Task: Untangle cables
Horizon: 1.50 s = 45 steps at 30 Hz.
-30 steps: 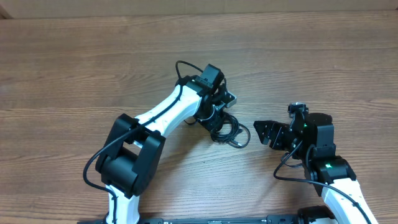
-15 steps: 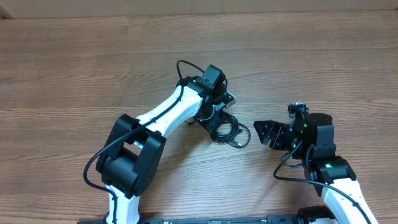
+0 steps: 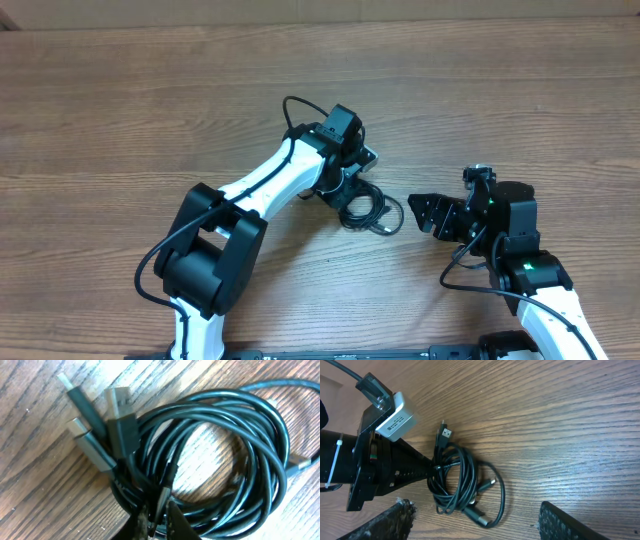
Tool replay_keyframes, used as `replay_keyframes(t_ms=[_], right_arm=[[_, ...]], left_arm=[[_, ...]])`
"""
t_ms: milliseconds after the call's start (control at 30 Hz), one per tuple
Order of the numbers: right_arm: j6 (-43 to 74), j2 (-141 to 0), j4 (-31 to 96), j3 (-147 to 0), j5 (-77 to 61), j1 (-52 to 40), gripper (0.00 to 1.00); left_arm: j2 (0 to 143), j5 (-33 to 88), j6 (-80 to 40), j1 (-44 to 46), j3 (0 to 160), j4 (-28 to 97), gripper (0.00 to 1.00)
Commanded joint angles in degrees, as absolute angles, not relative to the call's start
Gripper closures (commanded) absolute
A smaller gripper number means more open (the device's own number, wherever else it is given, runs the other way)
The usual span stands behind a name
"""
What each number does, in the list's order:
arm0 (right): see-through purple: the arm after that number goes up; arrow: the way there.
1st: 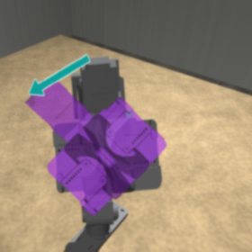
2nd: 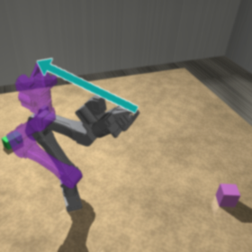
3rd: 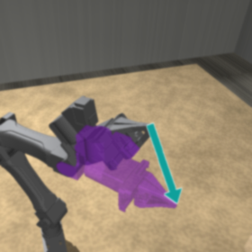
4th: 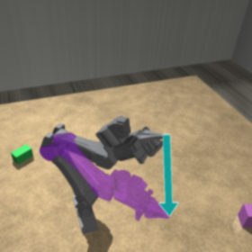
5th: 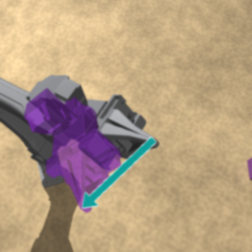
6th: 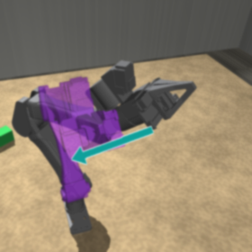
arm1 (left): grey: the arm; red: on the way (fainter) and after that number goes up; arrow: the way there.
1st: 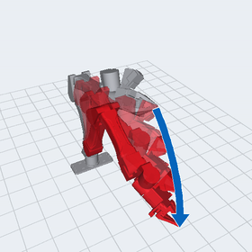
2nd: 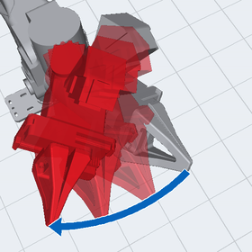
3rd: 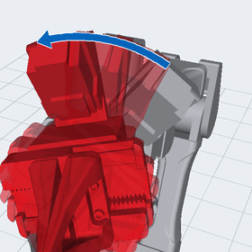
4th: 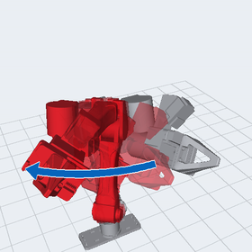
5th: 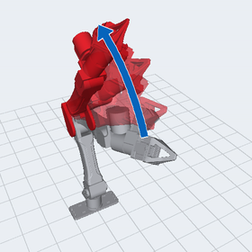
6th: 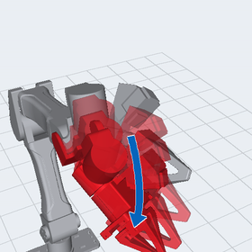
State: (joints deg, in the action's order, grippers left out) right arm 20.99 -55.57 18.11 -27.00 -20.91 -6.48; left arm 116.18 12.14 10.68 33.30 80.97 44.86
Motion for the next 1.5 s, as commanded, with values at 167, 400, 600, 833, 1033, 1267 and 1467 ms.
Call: replay_keyframes(t_ms=[167, 400, 600, 833, 1033, 1267, 1467], right_arm=[[21.0, -55.4, 18.4, -28.7, -20.4, -6.7, 0.22], [21.0, -55.4, 18.4, -28.7, -18.5, -6.7, 0.22], [21.0, -55.4, 18.0, -28.7, -16.0, -6.7, 0.22], [19.4, -55.4, 18.1, -28.7, -17.5, -6.8, 0.2], [13.0, -55.4, 16.3, -28.7, -26.9, -6.8, 0.17], [11.0, -55.4, 16.4, -28.7, -29.4, -7.6, 0.16], [11.1, -55.4, 16.8, -28.7, -29.4, -10.5, 0.19]], left_arm=[[116.6, 9.5, 7.7, 33.3, 80.8, 45.3, 0.96], [111.4, 6.0, 2.5, 30.6, 83.0, 49.8, 0.96], [102.2, 14.8, 4.3, 29.5, 83.9, 53.0, 0.96], [94.5, 21.9, 6.1, 29.6, 83.9, 59.4, 0.96], [90.5, 37.1, 14.7, 29.6, 83.9, 63.1, 0.96], [86.5, 35.5, 17.0, 29.6, 83.9, 58.8, 0.96], [86.9, 34.1, 15.1, 29.6, 83.8, 57.4, 0.96]])
